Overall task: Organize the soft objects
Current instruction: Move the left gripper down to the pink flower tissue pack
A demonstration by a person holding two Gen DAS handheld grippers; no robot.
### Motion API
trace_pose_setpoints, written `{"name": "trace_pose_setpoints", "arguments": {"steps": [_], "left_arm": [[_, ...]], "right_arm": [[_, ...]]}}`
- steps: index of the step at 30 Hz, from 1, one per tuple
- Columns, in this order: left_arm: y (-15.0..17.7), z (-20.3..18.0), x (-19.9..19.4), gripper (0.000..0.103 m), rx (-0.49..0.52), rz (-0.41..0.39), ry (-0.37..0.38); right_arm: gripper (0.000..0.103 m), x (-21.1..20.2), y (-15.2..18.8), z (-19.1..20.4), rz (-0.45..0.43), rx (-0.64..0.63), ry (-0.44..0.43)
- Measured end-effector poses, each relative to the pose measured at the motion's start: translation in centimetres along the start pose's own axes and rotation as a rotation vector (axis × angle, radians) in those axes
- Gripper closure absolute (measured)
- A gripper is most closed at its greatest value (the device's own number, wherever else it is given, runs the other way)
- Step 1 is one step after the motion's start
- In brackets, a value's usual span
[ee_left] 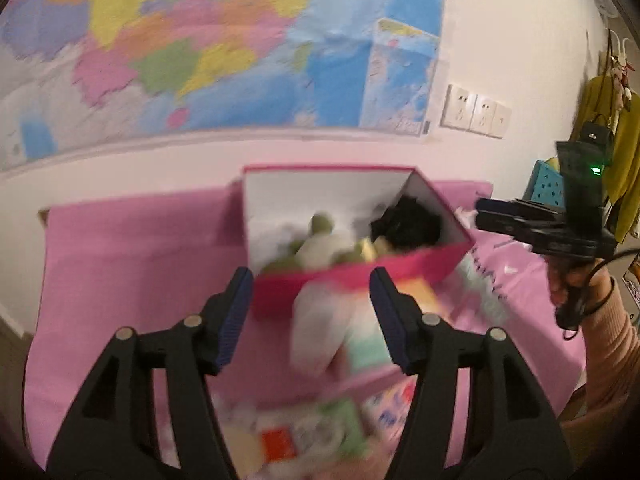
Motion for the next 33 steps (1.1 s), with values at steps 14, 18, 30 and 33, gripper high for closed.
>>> {"name": "trace_pose_setpoints", "arguments": {"steps": [14, 18, 30, 33], "left_arm": [[9.9, -2.9, 1.6, 0.041, 0.007, 0.179, 0.095], [11.7, -4.7, 3.3, 0.041, 0.011, 0.244, 0.154], [12.9, -5.9, 5.4, 0.058, -0.017, 0.313, 0.211], [13.1, -6.4, 5.6, 0.06, -0.016, 0.322, 0.23]], "right_arm": [[0.049, 1.1, 11.3, 7.1, 0.144, 0.026, -0.224], [0.049, 2.3, 14.2, 7.4, 0.242, 0.023, -0.203], [0.049, 5.7, 14.4, 10.8, 0.286, 0.101, -0.289], [0.049, 5.8, 14.0, 10.9, 0.276, 0.111, -0.291]]}}
Point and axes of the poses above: each gripper's, at about its wrist camera, not at the fingertips, and x roughly the way its jaws point, z to its left, y to its underside, the point moved 8 cm from there along x, roughly the way its jaws point, and after that the axes turned 3 degrees about z, right-handed, at the moved point
